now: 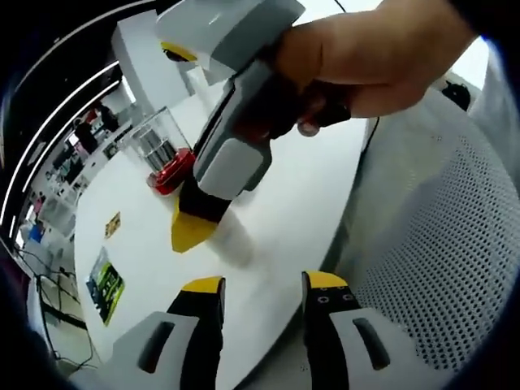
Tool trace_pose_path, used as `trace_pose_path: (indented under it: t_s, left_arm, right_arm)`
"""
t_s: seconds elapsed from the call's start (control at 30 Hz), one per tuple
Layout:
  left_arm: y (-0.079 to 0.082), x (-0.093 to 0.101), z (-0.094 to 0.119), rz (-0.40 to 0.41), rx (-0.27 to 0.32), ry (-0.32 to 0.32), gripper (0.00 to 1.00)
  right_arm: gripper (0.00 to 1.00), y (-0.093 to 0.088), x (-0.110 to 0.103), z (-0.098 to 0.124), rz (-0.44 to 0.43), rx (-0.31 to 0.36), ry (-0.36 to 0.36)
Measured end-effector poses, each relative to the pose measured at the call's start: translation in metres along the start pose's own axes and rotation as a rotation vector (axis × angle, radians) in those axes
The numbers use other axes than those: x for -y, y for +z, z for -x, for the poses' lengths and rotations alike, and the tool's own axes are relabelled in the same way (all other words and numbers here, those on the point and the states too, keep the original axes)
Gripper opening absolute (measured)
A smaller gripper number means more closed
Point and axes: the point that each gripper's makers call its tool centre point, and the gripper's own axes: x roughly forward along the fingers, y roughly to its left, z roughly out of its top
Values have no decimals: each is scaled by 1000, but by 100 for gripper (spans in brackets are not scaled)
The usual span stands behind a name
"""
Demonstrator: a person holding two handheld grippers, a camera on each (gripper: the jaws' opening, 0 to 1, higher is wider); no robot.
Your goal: Arrange the skincare products in the storage area until every visible bottle or jar stands upright without overlapping.
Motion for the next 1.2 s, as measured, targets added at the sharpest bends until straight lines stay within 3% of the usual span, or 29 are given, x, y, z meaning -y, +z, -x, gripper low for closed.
trace_pose_path:
  t_s: [0.23,0.47,0.7,1.1,1.13,1.2]
  left_arm:
    - [-3,-3,1,-3,-8,13,33]
    - [-3,-5,0,-10,-11,25,32]
    - [-1,-6,0,-43,3,33,29]
    - [10,-19,4,-41,68,97,45]
    - [13,-21,4,-45,79,109,49]
    - [26,-22,6,-57,162,121,57]
  right_arm:
    - [31,16,-1,3,-43,44,19]
    - [31,39,3,18,-108,110,32]
    - [31,66,11,39,-111,175,33]
    - [31,82,48,67,-124,214,-23]
    - [31,82,50,68,-126,215,-23]
    - [31,81,55,72,-134,219,-32]
